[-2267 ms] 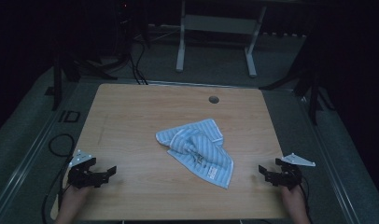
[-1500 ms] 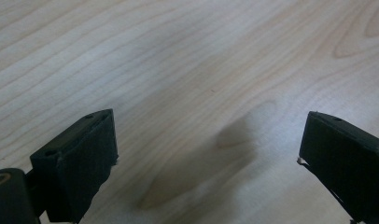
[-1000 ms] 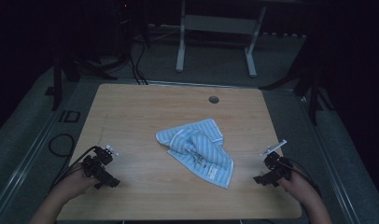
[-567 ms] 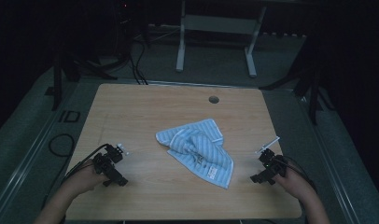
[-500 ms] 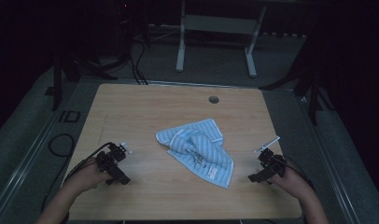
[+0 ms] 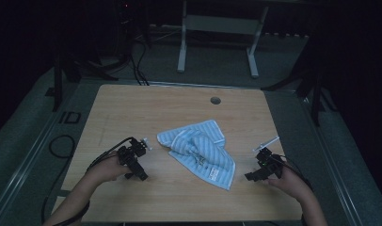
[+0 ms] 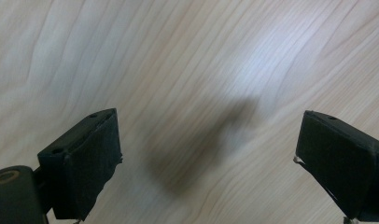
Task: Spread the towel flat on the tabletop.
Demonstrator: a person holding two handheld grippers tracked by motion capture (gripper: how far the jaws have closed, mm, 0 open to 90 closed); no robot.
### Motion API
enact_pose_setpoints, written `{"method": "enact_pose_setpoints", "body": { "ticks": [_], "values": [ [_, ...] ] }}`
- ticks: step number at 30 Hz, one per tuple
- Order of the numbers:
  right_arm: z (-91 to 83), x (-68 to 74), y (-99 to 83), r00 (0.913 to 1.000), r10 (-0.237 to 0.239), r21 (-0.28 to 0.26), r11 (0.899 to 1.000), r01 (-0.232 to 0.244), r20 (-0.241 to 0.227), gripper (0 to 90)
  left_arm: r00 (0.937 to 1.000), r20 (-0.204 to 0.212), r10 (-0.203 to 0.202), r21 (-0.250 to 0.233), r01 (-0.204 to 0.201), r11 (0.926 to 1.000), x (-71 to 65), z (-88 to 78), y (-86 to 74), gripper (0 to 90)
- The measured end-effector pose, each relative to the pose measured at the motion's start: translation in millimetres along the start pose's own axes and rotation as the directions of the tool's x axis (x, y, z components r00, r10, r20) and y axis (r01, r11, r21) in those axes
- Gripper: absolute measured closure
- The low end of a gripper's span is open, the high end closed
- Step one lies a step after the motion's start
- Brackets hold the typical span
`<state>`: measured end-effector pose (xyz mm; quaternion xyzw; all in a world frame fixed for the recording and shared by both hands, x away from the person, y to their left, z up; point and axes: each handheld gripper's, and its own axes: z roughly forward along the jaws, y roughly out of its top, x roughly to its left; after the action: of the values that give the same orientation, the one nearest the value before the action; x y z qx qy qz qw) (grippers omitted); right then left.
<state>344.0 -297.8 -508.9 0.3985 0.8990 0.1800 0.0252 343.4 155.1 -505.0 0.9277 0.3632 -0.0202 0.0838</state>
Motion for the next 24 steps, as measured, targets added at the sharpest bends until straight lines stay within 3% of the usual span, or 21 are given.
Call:
{"method": "enact_pose_setpoints", "body": {
  "ticks": [4, 6, 8, 11, 19, 22, 23, 24],
  "values": [
    [0.1, 4.5, 3.6, 0.9999, -0.009, -0.011, 1.000, 0.009, 0.010, 13.3, 0.9997, 0.017, 0.018, -0.012, -0.018, 0.9998, -3.5, -2.1, 15.4, 6.6],
    [-1.1, 6.4, 6.4, 0.9999, -0.014, -0.021, 1.000, 0.014, 0.009, 13.3, 0.9985, 0.029, 0.048, -0.039, -0.046, 0.9981, -7.7, -7.5, 31.6, 7.0],
    [-1.6, 7.2, 7.5, 0.9999, -0.010, -0.025, 1.000, 0.010, 0.012, 13.6, 0.9983, 0.020, 0.055, -0.050, -0.054, 0.9973, -9.2, -9.7, 37.0, 14.9],
    [-4.4, 9.6, 13.7, 0.9997, -0.021, -0.045, 0.999, 0.021, 0.013, 14.7, 0.9954, 0.019, 0.094, -0.070, -0.093, 0.9932, -14.0, -16.0, 58.0, 14.9],
    [-4.3, 21.1, 34.2, 0.9979, -0.065, -0.075, 0.995, 0.064, -0.007, 26.4, 0.9949, -0.020, 0.098, -0.115, -0.100, 0.9883, -11.0, -28.2, 95.8, 33.9],
    [-2.6, 24.9, 41.8, 0.9961, -0.085, -0.089, 0.993, 0.083, -0.022, 30.4, 0.9953, -0.011, 0.096, -0.139, -0.097, 0.9856, -9.5, -34.4, 103.9, 38.1],
    [-1.8, 26.3, 44.4, 0.9959, -0.087, -0.090, 0.992, 0.085, -0.024, 31.3, 0.9952, -0.007, 0.098, -0.166, -0.098, 0.9812, -7.2, -38.2, 112.6, 38.1],
    [-0.6, 27.6, 46.8, 0.9954, -0.092, -0.090, 0.992, 0.090, -0.025, 31.5, 0.9959, -0.004, 0.090, -0.166, -0.089, 0.9820, -5.6, -38.3, 117.5, 38.1]
  ]
}}
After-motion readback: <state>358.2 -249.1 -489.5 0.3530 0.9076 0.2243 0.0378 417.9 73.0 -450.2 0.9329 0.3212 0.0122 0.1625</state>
